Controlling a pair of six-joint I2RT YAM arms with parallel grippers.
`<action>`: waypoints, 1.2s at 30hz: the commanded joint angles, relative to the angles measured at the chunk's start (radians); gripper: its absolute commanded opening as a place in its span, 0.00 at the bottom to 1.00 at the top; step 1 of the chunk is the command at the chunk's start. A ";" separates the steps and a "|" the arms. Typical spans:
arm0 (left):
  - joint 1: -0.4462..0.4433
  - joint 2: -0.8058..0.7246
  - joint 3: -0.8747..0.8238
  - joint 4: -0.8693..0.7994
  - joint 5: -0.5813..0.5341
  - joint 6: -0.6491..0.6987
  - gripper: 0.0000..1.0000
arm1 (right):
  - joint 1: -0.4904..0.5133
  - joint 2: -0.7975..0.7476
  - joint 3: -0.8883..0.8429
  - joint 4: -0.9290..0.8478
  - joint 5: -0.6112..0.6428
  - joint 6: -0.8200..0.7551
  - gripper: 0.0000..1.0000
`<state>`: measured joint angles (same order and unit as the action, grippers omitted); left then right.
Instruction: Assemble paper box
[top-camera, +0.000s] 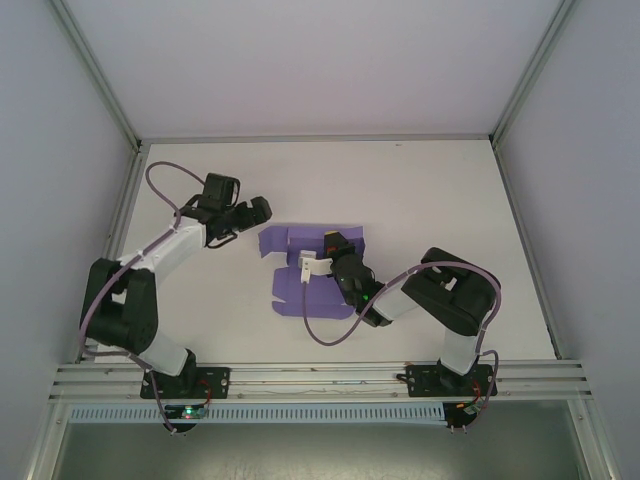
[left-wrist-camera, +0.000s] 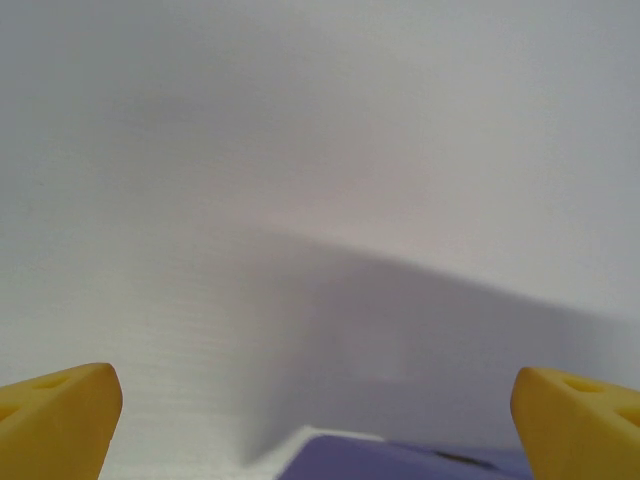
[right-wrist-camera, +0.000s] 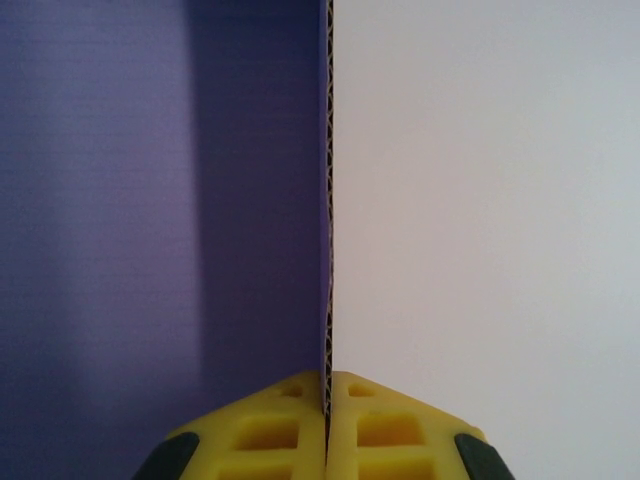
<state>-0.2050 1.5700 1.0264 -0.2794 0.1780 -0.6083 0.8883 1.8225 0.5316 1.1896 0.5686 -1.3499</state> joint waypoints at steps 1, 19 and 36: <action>0.032 0.085 0.024 -0.027 0.052 0.031 0.98 | 0.017 -0.017 -0.004 -0.020 0.018 0.035 0.00; -0.073 -0.025 -0.198 0.151 0.429 0.207 0.62 | 0.020 -0.088 0.017 -0.160 0.032 0.146 0.00; -0.222 -0.038 -0.332 0.493 0.252 0.365 0.59 | 0.028 -0.116 0.012 -0.222 0.016 0.159 0.00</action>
<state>-0.3954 1.5307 0.7174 0.0895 0.4606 -0.3077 0.8993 1.7294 0.5346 0.9955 0.6052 -1.2251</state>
